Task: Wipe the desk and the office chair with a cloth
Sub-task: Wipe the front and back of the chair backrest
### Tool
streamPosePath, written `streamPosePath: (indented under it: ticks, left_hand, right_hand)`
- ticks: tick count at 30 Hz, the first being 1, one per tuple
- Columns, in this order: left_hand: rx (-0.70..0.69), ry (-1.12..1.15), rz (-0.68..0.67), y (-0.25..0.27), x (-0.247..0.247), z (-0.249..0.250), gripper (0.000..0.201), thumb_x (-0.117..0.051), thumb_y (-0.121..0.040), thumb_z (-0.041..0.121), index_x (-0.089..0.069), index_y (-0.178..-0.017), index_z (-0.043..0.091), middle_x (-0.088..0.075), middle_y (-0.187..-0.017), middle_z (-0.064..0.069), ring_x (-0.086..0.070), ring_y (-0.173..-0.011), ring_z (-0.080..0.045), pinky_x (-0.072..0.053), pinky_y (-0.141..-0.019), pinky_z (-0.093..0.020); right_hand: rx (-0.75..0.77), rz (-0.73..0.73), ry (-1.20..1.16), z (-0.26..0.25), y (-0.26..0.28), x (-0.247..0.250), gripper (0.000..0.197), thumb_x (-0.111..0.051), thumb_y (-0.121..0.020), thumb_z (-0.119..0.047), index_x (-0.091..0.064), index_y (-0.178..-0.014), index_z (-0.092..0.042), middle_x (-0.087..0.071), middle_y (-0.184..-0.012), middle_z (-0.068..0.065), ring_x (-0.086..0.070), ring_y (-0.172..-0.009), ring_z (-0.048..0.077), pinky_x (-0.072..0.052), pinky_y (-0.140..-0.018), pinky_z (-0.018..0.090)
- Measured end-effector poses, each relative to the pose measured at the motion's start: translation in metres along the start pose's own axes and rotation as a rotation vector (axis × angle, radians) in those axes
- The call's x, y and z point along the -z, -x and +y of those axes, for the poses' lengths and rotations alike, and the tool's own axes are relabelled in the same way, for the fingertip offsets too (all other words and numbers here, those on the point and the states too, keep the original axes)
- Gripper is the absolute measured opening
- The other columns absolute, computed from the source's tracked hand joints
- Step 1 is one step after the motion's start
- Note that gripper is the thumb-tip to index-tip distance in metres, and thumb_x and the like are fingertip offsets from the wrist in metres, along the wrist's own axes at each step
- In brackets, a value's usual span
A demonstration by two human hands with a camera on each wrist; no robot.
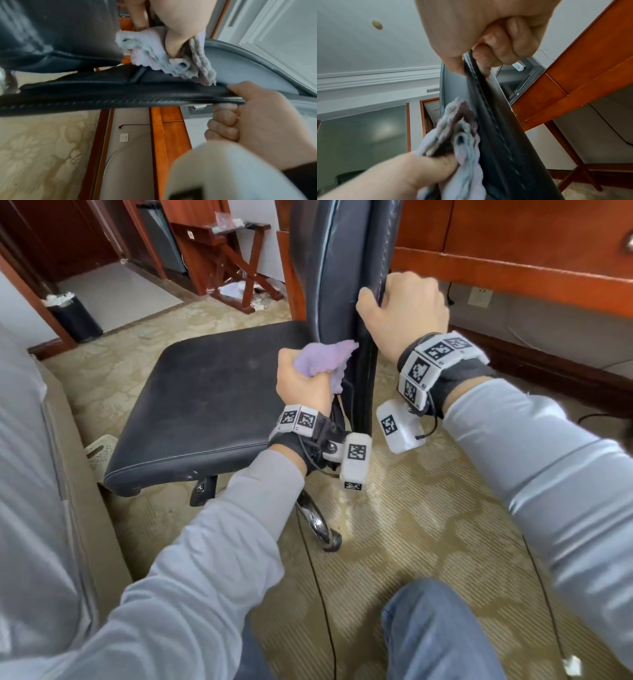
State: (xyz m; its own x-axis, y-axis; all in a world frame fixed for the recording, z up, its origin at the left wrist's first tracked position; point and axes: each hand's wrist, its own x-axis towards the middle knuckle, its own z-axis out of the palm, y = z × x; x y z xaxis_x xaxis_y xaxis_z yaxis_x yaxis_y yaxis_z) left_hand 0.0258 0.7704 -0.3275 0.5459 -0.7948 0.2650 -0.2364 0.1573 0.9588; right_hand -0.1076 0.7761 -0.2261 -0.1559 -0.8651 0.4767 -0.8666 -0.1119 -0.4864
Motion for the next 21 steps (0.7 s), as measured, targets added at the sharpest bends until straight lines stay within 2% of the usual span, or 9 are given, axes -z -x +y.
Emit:
streamPosePath:
  ticks: [3, 6, 8, 10, 13, 15, 17, 18, 21]
  left_hand:
    - [0.093, -0.041, -0.06, 0.02, -0.009, -0.017, 0.022, -0.07, -0.085, 0.017, -0.048, -0.088, 0.016, -0.053, -0.072, 0.009, -0.052, -0.062, -0.007, -0.039, -0.052, -0.02]
    - [0.147, -0.052, -0.051, 0.02, -0.014, -0.017, 0.02, -0.069, -0.086, 0.021, -0.05, -0.09, 0.017, -0.058, -0.079, 0.004, -0.063, -0.079, -0.024, -0.047, -0.063, -0.028]
    - [0.11, -0.035, -0.013, 0.011, -0.008, -0.007, 0.023, -0.071, -0.084, 0.02, -0.049, -0.082, 0.019, -0.059, -0.077, 0.004, -0.066, -0.077, -0.021, -0.052, -0.065, -0.028]
    - [0.007, -0.017, 0.013, -0.001, 0.004, 0.011, 0.027, -0.073, -0.079, 0.024, -0.046, -0.076, 0.025, -0.06, -0.073, 0.007, -0.063, -0.067, -0.014, -0.056, -0.064, -0.028]
    - [-0.273, -0.036, 0.041, -0.034, 0.018, 0.057, 0.028, -0.064, -0.071, 0.038, -0.05, -0.084, 0.018, -0.061, -0.084, 0.002, -0.059, -0.074, -0.013, -0.047, -0.07, -0.021]
    - [-0.495, -0.039, 0.025, -0.058, 0.016, 0.099, 0.026, -0.067, -0.071, 0.027, -0.048, -0.087, 0.018, -0.06, -0.089, -0.002, -0.055, -0.074, -0.008, -0.043, -0.067, -0.013]
    - [-0.62, -0.094, -0.016, -0.073, 0.009, 0.135, 0.03, -0.066, -0.07, 0.014, -0.044, -0.087, 0.023, -0.057, -0.092, -0.003, -0.053, -0.076, -0.009, -0.048, -0.068, -0.019]
    - [-0.667, -0.106, -0.048, -0.074, 0.006, 0.142, 0.03, -0.063, -0.068, 0.012, -0.042, -0.087, 0.023, -0.054, -0.093, -0.003, -0.051, -0.077, -0.01, -0.048, -0.068, -0.021]
    - [-0.685, -0.104, -0.069, -0.054, 0.003, 0.124, 0.035, -0.065, -0.065, 0.011, -0.044, -0.092, 0.014, -0.045, -0.1, -0.003, -0.047, -0.079, -0.005, -0.038, -0.064, -0.006]
  right_hand:
    - [-0.002, 0.0, 0.002, 0.0, 0.0, 0.0, 0.035, -0.044, -0.091, -0.052, -0.051, -0.082, -0.02, -0.053, -0.088, 0.007, -0.043, -0.081, 0.028, -0.034, -0.07, 0.034]
    - [0.0, 0.002, 0.005, 0.0, -0.001, 0.001, 0.035, -0.044, -0.091, -0.052, -0.051, -0.082, -0.019, -0.053, -0.087, 0.008, -0.043, -0.081, 0.028, -0.034, -0.07, 0.034]
    - [0.002, -0.008, 0.008, 0.0, -0.001, 0.0, 0.035, -0.044, -0.092, -0.052, -0.052, -0.082, -0.019, -0.053, -0.087, 0.008, -0.044, -0.08, 0.028, -0.034, -0.069, 0.033]
    - [0.006, -0.007, 0.008, 0.0, -0.001, 0.0, 0.037, -0.045, -0.092, -0.052, -0.053, -0.082, -0.017, -0.055, -0.086, 0.007, -0.047, -0.079, 0.029, -0.034, -0.069, 0.033]
    - [0.007, 0.006, -0.004, 0.001, -0.001, -0.001, 0.037, -0.044, -0.092, -0.051, -0.055, -0.082, -0.017, -0.057, -0.084, 0.007, -0.047, -0.076, 0.029, -0.033, -0.068, 0.033]
    - [0.01, 0.002, -0.009, 0.001, 0.0, -0.002, 0.037, -0.044, -0.092, -0.052, -0.056, -0.083, -0.017, -0.058, -0.084, 0.008, -0.046, -0.076, 0.03, -0.033, -0.068, 0.034]
    - [0.007, -0.002, 0.0, 0.0, 0.0, -0.001, 0.038, -0.045, -0.092, -0.052, -0.058, -0.085, -0.017, -0.059, -0.086, 0.009, -0.048, -0.077, 0.031, -0.033, -0.067, 0.034]
    - [0.006, 0.0, 0.008, 0.0, 0.0, 0.0, 0.038, -0.045, -0.092, -0.052, -0.058, -0.086, -0.017, -0.061, -0.088, 0.01, -0.052, -0.079, 0.033, -0.033, -0.068, 0.034]
    - [0.01, 0.008, 0.025, 0.0, 0.002, 0.002, 0.035, -0.046, -0.092, -0.051, -0.054, -0.085, -0.018, -0.064, -0.097, 0.015, -0.059, -0.092, 0.038, -0.033, -0.069, 0.035]
